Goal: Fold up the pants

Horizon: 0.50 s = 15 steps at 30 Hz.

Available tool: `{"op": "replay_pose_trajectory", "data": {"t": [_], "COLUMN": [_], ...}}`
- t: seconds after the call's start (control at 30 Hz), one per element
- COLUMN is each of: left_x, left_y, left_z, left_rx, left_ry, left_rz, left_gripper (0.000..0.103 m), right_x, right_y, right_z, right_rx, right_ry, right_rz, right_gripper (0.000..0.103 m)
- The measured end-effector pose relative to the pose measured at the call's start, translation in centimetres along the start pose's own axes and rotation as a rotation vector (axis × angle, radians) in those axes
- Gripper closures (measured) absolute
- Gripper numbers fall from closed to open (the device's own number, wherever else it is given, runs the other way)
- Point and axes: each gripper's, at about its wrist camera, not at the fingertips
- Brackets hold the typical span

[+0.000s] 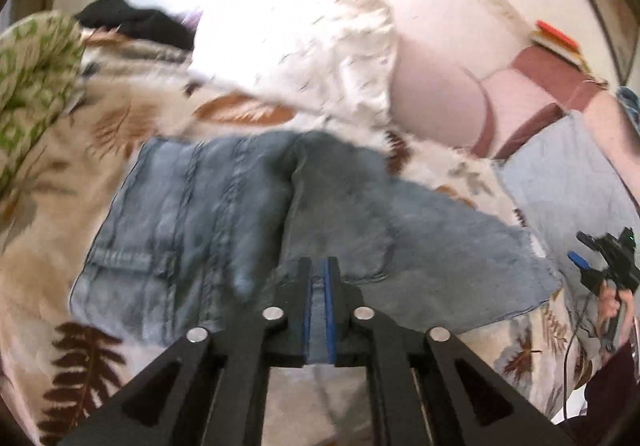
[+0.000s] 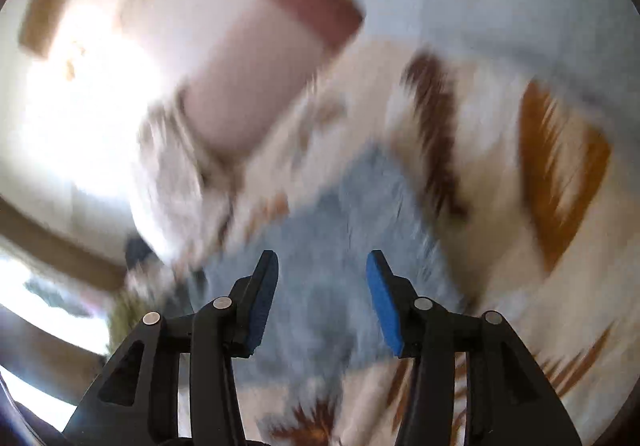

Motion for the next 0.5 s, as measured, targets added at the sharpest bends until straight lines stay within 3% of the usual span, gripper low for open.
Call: {"op": "replay_pose_trajectory", "data": {"t": [0.13, 0.33, 0.5], "left_x": [-0.3, 0.2, 0.3], "left_y": [0.8, 2.7, 2.8], "left_z": [1.1, 2.0, 1.7], "left_rx": [0.011, -0.029, -0.059], "left_ry": [0.023, 0.064, 0.053], "left_rz": [0.004, -0.047, -0.035], "left_gripper": [0.078, 0.070, 0.045], "right_x": [-2.1, -2.8, -3.2], "right_y": [-0.7, 4.2, 8.3], "right_z": [1.2, -0.9, -2.4], "right_rx": [-0.046, -0.036, -0.017], "right_ry": [0.064, 0.030, 0.014], "right_rz": [0.073, -0.009, -0.055], "right_gripper": [0.055, 0.055, 0.054]}}
Point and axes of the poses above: each gripper's, at about its wrist camera, not at the fingertips, and y roughly the way its jaws point, z to its right, x to its underside, and after that the axes turned 4 degrees about x, right-handed
